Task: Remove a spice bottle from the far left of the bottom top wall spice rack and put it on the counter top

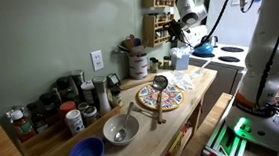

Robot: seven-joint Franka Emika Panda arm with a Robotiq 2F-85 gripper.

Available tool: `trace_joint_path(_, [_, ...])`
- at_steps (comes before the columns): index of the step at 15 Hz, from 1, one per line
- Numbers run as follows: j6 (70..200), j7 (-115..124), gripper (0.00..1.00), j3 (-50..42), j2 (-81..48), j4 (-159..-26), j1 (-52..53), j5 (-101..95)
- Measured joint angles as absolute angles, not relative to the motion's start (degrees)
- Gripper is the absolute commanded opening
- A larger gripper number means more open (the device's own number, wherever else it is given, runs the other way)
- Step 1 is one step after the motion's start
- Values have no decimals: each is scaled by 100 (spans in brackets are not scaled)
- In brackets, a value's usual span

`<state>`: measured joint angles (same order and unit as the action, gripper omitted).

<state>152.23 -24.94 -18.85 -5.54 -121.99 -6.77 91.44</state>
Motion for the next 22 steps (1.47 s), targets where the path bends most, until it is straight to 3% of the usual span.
trace_joint_path(12, [13942,-2340,100,-1904,-62,-11698,-1144,4552])
trace_joint_path(22, [14017,-2975,100,-1651,1,-11680,-1191,4220])
